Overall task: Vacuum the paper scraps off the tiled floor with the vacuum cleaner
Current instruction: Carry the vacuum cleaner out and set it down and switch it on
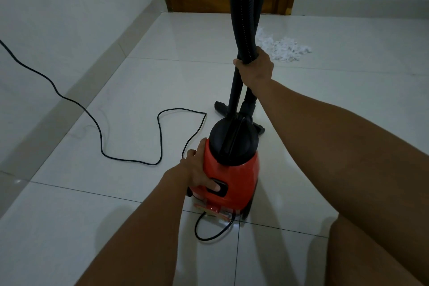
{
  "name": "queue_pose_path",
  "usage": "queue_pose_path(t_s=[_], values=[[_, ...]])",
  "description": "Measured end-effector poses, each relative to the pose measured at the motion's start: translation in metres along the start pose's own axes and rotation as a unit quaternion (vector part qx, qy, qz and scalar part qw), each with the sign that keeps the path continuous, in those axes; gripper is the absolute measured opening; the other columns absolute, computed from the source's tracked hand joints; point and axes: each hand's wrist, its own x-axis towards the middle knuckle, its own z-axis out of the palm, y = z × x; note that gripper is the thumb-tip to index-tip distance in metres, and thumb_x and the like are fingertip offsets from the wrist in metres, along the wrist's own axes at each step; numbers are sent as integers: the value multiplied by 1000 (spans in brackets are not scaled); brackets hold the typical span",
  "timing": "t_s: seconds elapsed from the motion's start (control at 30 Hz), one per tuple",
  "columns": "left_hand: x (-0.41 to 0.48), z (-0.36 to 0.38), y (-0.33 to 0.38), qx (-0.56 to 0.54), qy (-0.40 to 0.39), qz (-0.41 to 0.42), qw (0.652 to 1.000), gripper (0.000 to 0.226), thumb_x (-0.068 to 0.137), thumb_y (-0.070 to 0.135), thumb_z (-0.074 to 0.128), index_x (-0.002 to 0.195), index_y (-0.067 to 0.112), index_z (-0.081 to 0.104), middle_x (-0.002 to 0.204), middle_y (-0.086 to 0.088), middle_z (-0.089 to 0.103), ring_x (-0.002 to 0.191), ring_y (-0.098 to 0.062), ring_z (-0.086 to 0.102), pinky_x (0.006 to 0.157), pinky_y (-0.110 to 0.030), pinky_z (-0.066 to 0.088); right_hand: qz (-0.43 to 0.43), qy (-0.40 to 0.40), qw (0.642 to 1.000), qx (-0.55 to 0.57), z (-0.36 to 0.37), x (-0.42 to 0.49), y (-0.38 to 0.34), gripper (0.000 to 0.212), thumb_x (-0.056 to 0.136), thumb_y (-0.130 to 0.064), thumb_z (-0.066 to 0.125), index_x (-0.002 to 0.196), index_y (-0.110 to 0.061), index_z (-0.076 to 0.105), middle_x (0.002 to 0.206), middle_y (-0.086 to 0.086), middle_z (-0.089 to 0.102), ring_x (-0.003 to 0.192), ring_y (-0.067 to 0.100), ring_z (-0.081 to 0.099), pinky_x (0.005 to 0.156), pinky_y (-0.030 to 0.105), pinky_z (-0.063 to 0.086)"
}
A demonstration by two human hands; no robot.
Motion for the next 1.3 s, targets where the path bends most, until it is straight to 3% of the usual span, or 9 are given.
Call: queue_pose_path(t_s=[0.33,0.5,0.7,0.9,1.3], values=[[1,-2,-2,16,-10,0,1000,157,44,51,94,144,54,-26,154,-11,20,137,-42,35,101,-61,46,5,7,1000,5,1,2,0,40,84,-31,76,120,-18,64,110,2,70,101,23,66,86,30,54],[3,-3,-1,33,-25,-13,999,157,48,49,94,144,51,-30,157,-11,15,140,-42,33,107,-60,41,6,5,1000,2,2,4,0,39,83,-32,76,118,-18,64,108,2,70,99,23,67,90,37,57],[3,-5,0,32,-39,-12,999,156,52,47,94,144,50,-32,156,-12,17,138,-42,36,107,-58,41,3,8,1000,-4,1,4,1,40,83,-33,77,118,-18,65,108,1,71,98,22,66,89,34,56],[2,-3,-1,24,-23,-5,999,154,48,49,93,143,53,-28,154,-11,22,137,-42,36,102,-59,46,3,9,1000,-4,2,3,-1,37,83,-32,76,116,-19,64,105,0,69,96,21,66,87,36,57],[-1,5,2,101,13,-23,995,152,42,63,86,143,51,-27,153,-10,27,138,-39,36,105,-65,37,10,9,1000,0,-2,4,-3,39,83,-31,77,118,-18,64,108,2,70,96,21,65,88,36,57]])
